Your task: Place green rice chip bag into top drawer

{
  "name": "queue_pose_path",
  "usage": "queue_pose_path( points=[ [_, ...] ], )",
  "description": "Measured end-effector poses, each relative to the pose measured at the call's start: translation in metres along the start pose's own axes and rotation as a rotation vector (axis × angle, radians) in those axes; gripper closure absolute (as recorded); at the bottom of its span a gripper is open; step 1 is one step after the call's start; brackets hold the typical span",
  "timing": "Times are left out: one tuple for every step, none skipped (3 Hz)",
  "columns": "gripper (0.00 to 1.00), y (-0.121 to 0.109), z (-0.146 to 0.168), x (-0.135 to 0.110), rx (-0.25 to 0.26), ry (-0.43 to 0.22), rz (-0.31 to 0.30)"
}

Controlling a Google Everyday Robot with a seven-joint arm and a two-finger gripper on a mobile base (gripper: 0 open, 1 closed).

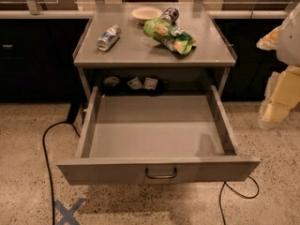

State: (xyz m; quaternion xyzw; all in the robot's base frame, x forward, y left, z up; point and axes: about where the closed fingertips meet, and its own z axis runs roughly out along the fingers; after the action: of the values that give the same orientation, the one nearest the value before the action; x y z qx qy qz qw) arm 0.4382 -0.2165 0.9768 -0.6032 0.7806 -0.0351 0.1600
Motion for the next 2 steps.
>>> queue_pose_path(
  points=[
    [0.0,0.0,0.0,0.0,0.0,0.0,0.0],
    [0.0,-0.0011,0.0015,-0.0027,0.018,0.007,-0.013]
  ],
)
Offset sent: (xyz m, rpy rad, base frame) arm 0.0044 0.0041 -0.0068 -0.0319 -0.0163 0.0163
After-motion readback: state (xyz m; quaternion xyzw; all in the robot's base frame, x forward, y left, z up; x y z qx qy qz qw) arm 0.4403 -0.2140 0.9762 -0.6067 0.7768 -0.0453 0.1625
